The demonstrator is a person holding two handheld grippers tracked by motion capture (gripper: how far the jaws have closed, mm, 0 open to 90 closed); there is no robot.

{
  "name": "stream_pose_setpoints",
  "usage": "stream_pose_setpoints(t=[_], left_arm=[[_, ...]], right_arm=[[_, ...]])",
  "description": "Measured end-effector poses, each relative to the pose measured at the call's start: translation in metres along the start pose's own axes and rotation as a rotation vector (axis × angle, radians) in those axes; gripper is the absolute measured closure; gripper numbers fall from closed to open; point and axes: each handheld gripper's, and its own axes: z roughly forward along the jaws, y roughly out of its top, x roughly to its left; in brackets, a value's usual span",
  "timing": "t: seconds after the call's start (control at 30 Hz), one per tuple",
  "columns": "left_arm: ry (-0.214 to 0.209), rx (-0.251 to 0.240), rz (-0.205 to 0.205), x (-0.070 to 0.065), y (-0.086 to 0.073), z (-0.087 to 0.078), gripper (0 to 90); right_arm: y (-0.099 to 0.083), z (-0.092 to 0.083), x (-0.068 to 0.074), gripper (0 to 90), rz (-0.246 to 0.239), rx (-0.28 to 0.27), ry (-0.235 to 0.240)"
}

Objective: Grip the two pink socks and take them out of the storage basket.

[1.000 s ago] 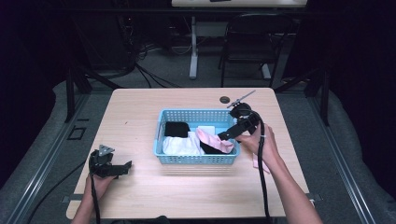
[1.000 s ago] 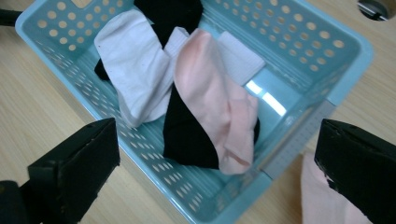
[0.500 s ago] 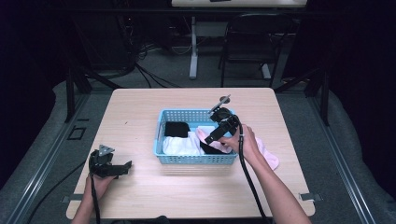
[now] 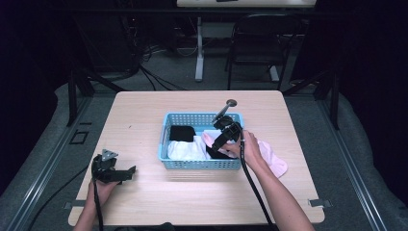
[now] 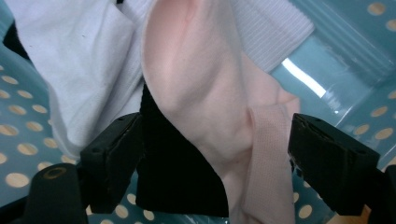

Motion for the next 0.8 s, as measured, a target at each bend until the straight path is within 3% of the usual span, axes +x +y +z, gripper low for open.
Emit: stream_pose_setpoints(t=[0.13,0.53,0.57,0.6,0.67,0.73,0.77,0.8], left_arm=[[0.000,0.000,0.000,0.000,0.000,0.000,0.5],[0.000,0.000,0.000,0.000,0.000,0.000,0.5],[-0.001,0.001,-0.001,0.000,0.000,0.000,0.5],[-0.003,0.001,-0.002,0.000,0.000,0.000,0.5],[-0.003,0.001,-0.001,0.000,0.000,0.000,0.5],[-0.003,0.000,0.000,0.000,0.000,0.000,0.5],[-0.003,0.000,0.000,0.000,0.000,0.000,0.5],[-0.003,0.000,0.000,0.000,0.000,0.000,0.5]], right_arm=[[0.003,0.006,-0.001,22.6,-0.005,0.040,-0.018],[0.006,0.018,-0.004,33.6,0.010,0.073,-0.052],[0.005,0.020,-0.004,35.4,0.027,0.058,-0.050],[0.006,0.019,-0.005,39.7,0.007,0.086,-0.058],[0.008,0.020,-0.006,49.1,0.016,0.093,-0.071],[0.008,0.021,-0.007,50.3,0.015,0.099,-0.070],[0.010,0.022,-0.008,57.9,0.016,0.118,-0.073],[0.010,0.022,-0.008,57.9,0.016,0.118,-0.073]])
